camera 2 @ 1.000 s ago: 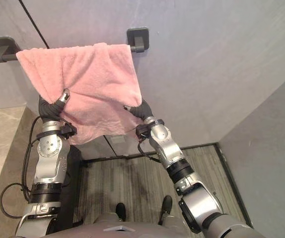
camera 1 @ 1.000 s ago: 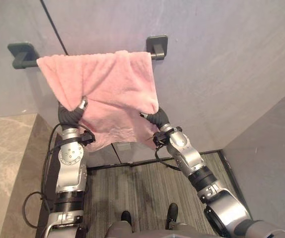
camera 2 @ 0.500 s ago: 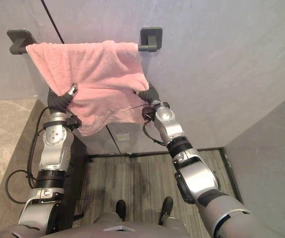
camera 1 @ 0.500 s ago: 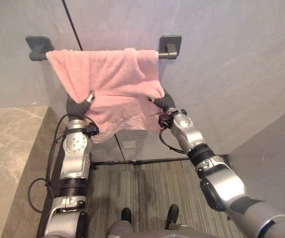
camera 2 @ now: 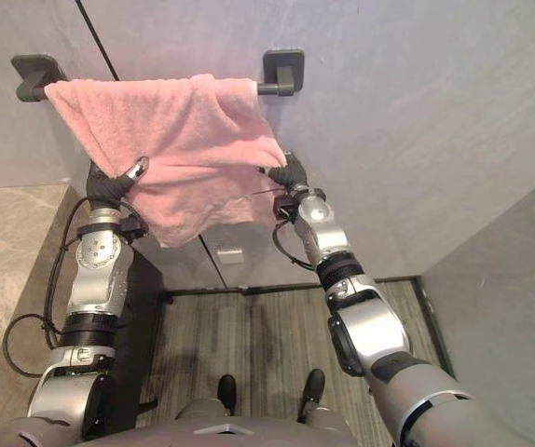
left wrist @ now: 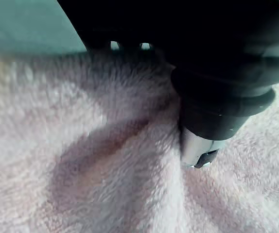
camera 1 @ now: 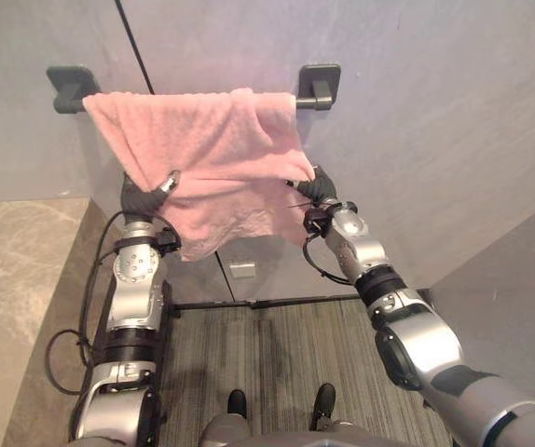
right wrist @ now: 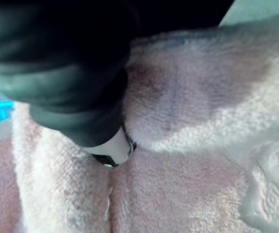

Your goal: Organize washtable

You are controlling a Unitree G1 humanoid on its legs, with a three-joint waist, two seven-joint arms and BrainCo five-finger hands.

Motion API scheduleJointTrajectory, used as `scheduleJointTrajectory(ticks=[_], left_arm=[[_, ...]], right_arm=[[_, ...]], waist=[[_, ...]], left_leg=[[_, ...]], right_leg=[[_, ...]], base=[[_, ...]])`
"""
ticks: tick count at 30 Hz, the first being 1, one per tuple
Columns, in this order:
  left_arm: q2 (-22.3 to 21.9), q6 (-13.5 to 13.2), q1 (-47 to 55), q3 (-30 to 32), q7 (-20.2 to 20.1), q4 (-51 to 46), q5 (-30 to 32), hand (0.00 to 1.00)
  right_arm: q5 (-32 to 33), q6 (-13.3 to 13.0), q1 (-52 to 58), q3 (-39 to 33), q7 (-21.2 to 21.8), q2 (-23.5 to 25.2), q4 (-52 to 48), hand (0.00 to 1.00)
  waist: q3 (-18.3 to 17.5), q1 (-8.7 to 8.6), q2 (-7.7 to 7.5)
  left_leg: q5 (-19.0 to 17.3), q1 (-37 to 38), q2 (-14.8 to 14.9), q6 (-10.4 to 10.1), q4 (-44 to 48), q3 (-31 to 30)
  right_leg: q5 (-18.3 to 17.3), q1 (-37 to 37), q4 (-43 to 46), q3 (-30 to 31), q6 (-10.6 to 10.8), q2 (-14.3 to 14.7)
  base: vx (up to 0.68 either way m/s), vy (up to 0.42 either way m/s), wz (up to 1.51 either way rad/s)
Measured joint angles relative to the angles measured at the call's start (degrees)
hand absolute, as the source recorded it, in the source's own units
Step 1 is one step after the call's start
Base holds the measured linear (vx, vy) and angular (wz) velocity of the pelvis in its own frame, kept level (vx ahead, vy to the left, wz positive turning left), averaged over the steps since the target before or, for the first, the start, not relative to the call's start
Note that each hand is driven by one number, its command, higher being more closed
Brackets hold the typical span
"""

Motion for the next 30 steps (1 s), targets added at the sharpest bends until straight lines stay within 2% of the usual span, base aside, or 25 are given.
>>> scheduleJointTrajectory(ticks=[2,7,10,25,30], left_arm=[[0.0,0.0,0.1,1.5,0.8,0.0,0.0,0.0],[1.9,0.0,2.3,8.7,4.7,0.7,-1.5,0.0],[2.2,0.0,3.9,8.5,4.7,0.8,-1.6,0.0],[1.9,0.0,9.1,6.4,3.9,-0.3,-1.5,0.0],[1.4,0.0,12.4,6.5,3.1,-4.0,-1.4,0.0]], right_arm=[[0.0,0.0,0.0,-1.8,-0.8,-0.4,0.0,0.0],[0.5,0.0,0.2,-5.9,-3.8,-5.8,0.0,0.0],[0.5,0.0,1.4,-5.9,-3.9,-7.5,-0.4,0.0],[0.5,0.0,7.4,-4.8,-2.3,-7.5,-6.0,0.0],[0.3,0.0,14.0,-3.2,-1.2,-7.5,-14.8,0.0]], waist=[[0.1,0.07,-0.12],[0.2,0.16,-0.22],[0.2,0.23,-0.22],[0.2,0.12,-0.15],[0.2,0.21,-0.15]], left_leg=[[0.0,0.0,0.0,0.0,0.0,0.0],[0.0,0.0,0.0,0.0,-0.2,0.1],[0.0,0.0,0.1,0.0,-0.2,0.1],[-0.1,-0.1,0.3,-0.2,-0.1,0.4],[-0.5,-0.2,0.4,-0.2,0.3,0.8]], right_leg=[[0.0,0.0,0.0,0.0,0.0,0.0],[0.0,-0.1,0.0,0.0,0.0,0.0],[0.0,-0.1,0.0,0.0,0.0,0.1],[0.0,-0.7,-0.1,0.9,0.0,0.4],[0.0,-0.7,-0.1,1.1,0.0,0.4]], base=[[0.0,0.0,0.0],[0.0,0.0,0.0],[0.0,0.0,0.0],[0.0,-0.002,-0.02],[0.0,0.0,0.0]])
